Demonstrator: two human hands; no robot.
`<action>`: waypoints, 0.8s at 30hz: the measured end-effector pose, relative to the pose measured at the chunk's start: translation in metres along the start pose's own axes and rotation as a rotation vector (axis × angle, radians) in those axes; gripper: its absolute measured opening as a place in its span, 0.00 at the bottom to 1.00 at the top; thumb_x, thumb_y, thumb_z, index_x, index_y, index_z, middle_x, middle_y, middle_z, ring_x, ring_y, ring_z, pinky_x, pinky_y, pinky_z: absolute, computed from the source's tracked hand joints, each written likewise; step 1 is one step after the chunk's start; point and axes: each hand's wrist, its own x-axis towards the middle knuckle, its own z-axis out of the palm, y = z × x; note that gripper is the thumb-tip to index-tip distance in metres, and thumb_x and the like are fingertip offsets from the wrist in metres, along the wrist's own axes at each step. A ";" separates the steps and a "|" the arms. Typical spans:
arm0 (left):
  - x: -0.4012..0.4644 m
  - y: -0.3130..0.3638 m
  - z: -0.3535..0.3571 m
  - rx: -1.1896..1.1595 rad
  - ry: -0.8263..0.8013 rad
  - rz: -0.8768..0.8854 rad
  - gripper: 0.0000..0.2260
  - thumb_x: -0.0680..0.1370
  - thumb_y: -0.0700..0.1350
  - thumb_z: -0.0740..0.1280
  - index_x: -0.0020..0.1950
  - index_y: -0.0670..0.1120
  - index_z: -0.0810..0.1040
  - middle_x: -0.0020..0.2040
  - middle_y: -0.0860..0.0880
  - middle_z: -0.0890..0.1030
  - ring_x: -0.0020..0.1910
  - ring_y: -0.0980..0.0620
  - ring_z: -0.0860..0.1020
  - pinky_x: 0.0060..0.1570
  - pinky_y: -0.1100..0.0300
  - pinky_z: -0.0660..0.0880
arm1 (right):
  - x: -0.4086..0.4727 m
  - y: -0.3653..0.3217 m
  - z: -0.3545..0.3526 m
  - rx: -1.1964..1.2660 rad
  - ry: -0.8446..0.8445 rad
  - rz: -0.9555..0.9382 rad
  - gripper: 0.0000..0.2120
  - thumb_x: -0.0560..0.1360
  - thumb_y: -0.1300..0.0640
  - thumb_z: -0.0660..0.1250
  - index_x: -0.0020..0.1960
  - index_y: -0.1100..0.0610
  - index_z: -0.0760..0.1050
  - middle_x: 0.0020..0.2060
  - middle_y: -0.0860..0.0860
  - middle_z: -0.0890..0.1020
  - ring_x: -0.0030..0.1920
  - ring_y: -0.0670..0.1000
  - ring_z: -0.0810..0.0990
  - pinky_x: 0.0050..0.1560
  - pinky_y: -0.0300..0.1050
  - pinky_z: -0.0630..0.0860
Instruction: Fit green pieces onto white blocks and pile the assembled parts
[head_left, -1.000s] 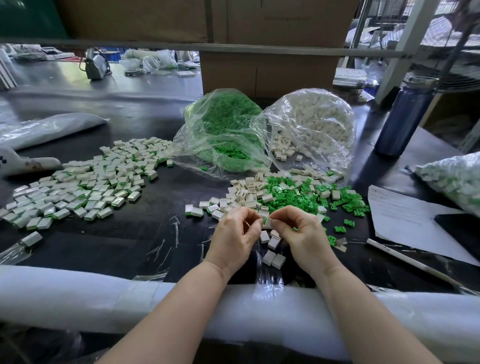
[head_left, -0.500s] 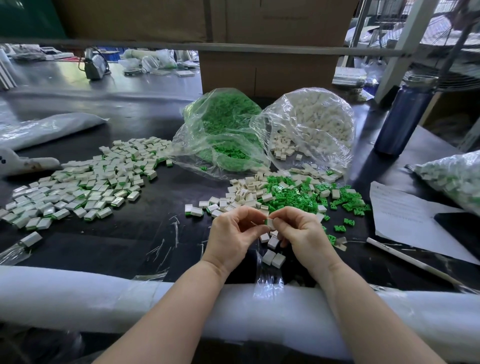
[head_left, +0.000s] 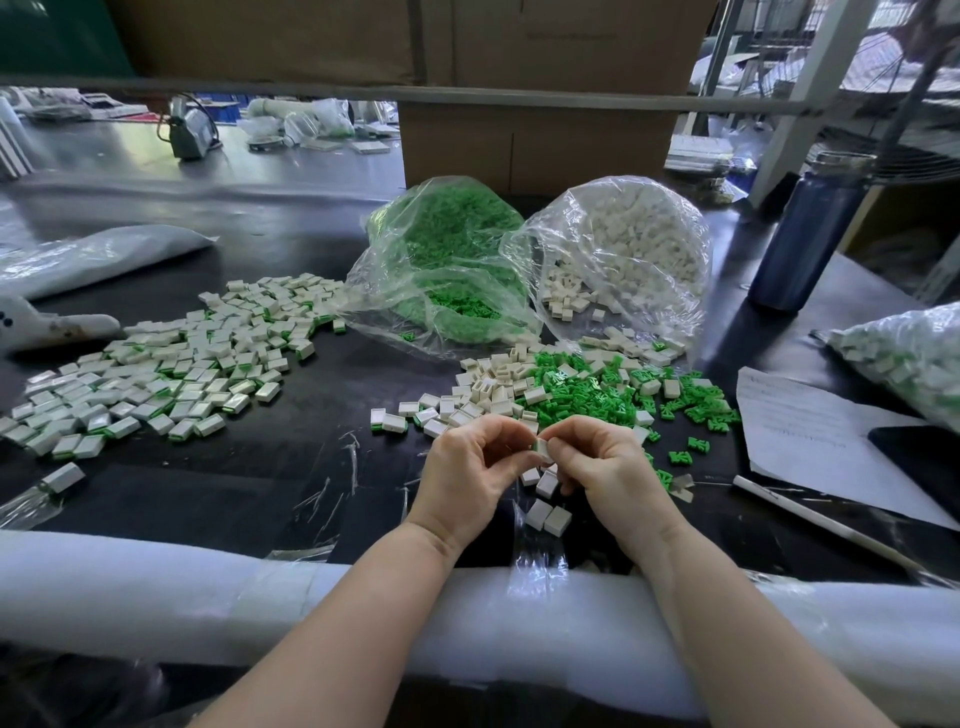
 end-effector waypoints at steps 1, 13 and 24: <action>0.000 0.000 0.000 0.001 0.000 0.000 0.11 0.68 0.35 0.74 0.40 0.51 0.78 0.37 0.56 0.80 0.36 0.64 0.78 0.43 0.72 0.75 | 0.000 0.000 0.000 0.004 0.000 0.000 0.11 0.75 0.69 0.63 0.38 0.58 0.77 0.21 0.44 0.73 0.24 0.42 0.69 0.27 0.33 0.69; -0.002 0.000 0.001 0.178 -0.055 0.067 0.06 0.72 0.38 0.71 0.46 0.45 0.76 0.39 0.55 0.76 0.39 0.60 0.75 0.45 0.71 0.73 | -0.001 -0.001 -0.001 0.009 -0.006 0.013 0.11 0.75 0.69 0.63 0.38 0.58 0.77 0.22 0.44 0.74 0.25 0.42 0.70 0.28 0.34 0.70; 0.000 0.000 0.002 0.142 -0.122 -0.014 0.07 0.74 0.39 0.69 0.42 0.48 0.71 0.39 0.51 0.74 0.37 0.53 0.72 0.41 0.62 0.74 | -0.001 -0.001 -0.002 -0.003 0.071 -0.002 0.11 0.76 0.68 0.63 0.40 0.58 0.80 0.22 0.46 0.74 0.26 0.47 0.70 0.31 0.47 0.71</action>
